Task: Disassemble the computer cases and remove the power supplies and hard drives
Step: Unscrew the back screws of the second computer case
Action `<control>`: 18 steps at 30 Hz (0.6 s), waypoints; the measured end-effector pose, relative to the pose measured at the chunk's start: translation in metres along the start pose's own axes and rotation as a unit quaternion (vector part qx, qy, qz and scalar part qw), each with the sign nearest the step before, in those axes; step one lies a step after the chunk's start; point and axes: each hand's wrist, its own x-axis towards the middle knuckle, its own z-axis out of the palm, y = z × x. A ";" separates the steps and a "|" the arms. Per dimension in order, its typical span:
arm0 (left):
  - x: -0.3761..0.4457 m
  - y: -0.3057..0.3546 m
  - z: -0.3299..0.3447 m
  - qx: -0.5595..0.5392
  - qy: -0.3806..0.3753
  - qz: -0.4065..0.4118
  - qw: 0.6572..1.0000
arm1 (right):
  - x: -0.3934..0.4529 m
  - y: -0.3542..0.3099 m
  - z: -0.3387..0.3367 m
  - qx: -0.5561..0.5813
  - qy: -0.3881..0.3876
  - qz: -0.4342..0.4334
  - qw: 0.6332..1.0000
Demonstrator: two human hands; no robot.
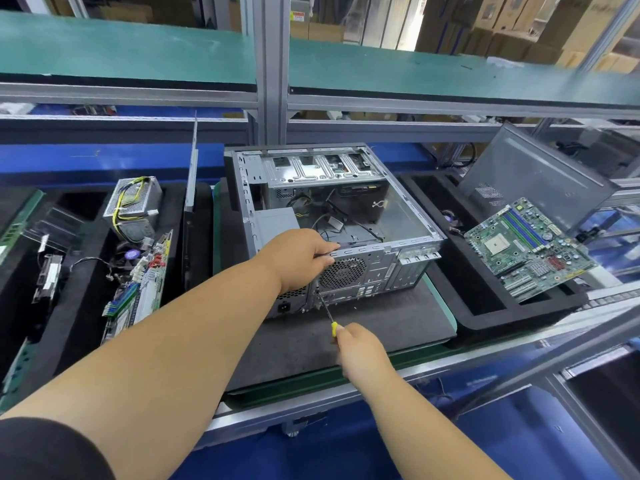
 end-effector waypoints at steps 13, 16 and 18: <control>-0.001 0.001 -0.001 -0.019 0.006 -0.006 1.000 | -0.010 -0.004 -0.011 0.399 -0.145 0.185 0.887; -0.001 0.001 -0.002 -0.016 0.004 -0.007 1.000 | -0.009 -0.004 -0.010 0.429 -0.131 0.206 0.869; -0.001 0.001 -0.002 -0.013 0.000 -0.011 1.000 | -0.007 -0.004 -0.007 0.433 -0.120 0.210 0.869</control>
